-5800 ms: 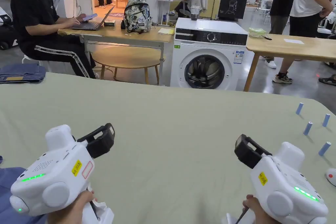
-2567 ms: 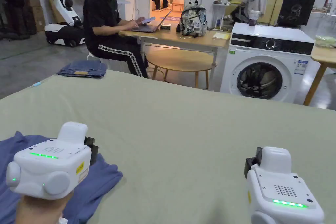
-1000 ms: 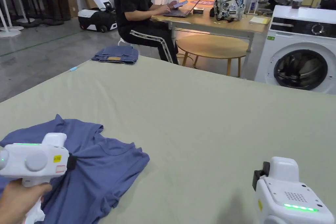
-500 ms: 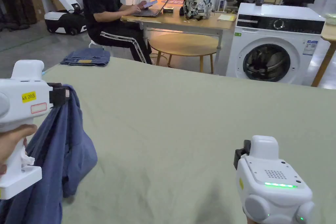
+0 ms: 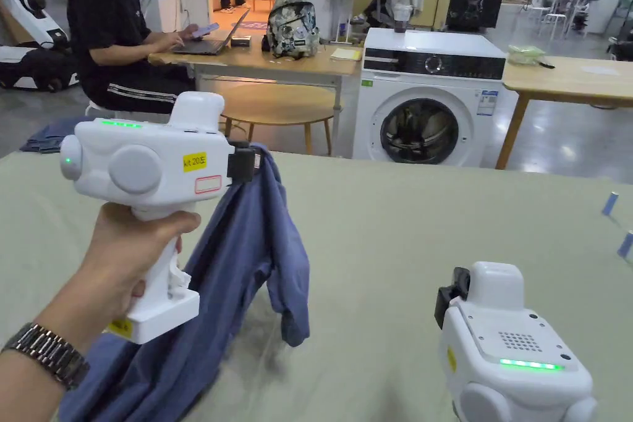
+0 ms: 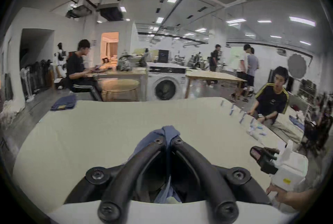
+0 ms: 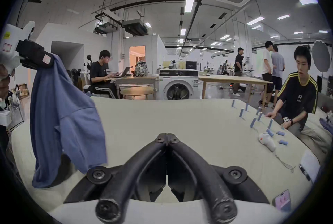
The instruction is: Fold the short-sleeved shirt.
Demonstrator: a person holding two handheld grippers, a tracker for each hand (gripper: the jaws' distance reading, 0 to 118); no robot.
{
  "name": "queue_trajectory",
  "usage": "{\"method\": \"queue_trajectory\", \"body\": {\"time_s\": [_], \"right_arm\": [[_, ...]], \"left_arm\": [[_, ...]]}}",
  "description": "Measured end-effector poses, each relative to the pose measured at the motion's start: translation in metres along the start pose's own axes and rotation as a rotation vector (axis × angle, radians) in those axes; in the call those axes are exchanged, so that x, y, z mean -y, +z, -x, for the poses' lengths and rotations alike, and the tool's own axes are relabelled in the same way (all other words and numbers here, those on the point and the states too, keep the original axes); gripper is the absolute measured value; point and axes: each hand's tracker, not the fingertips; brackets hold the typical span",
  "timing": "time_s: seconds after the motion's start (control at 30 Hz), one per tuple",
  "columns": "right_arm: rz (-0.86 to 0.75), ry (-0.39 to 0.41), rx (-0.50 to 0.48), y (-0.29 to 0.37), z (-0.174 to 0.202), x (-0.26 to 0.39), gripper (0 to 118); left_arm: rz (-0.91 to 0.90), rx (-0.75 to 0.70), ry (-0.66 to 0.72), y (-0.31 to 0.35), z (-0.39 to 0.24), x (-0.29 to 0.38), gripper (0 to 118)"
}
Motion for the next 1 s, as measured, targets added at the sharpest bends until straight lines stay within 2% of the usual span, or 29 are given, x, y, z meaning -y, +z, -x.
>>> {"method": "queue_trajectory", "body": {"time_s": [0.33,0.43,0.67,0.73,0.83,1.0], "right_arm": [[0.004,-0.038,0.154,0.023,-0.079,0.001,0],[0.010,-0.041,0.185,0.029,-0.095,0.004,0],[0.040,-0.044,0.213,0.032,-0.111,0.015,0],[0.051,-0.047,0.212,0.031,-0.112,0.019,0],[0.061,-0.047,0.204,0.028,-0.108,0.021,0],[0.056,-0.044,0.178,0.025,-0.096,0.018,0]], "left_arm": [[0.085,0.285,-0.084,-0.090,-0.152,0.020,0],[0.134,0.331,-0.039,-0.110,-0.176,0.043,0],[0.245,0.320,-0.062,-0.121,-0.202,0.105,0],[0.261,0.317,-0.068,-0.119,-0.198,0.117,17],[0.250,0.266,-0.101,-0.107,-0.190,0.120,24],[0.157,0.196,-0.021,-0.075,-0.153,0.111,40]]}}
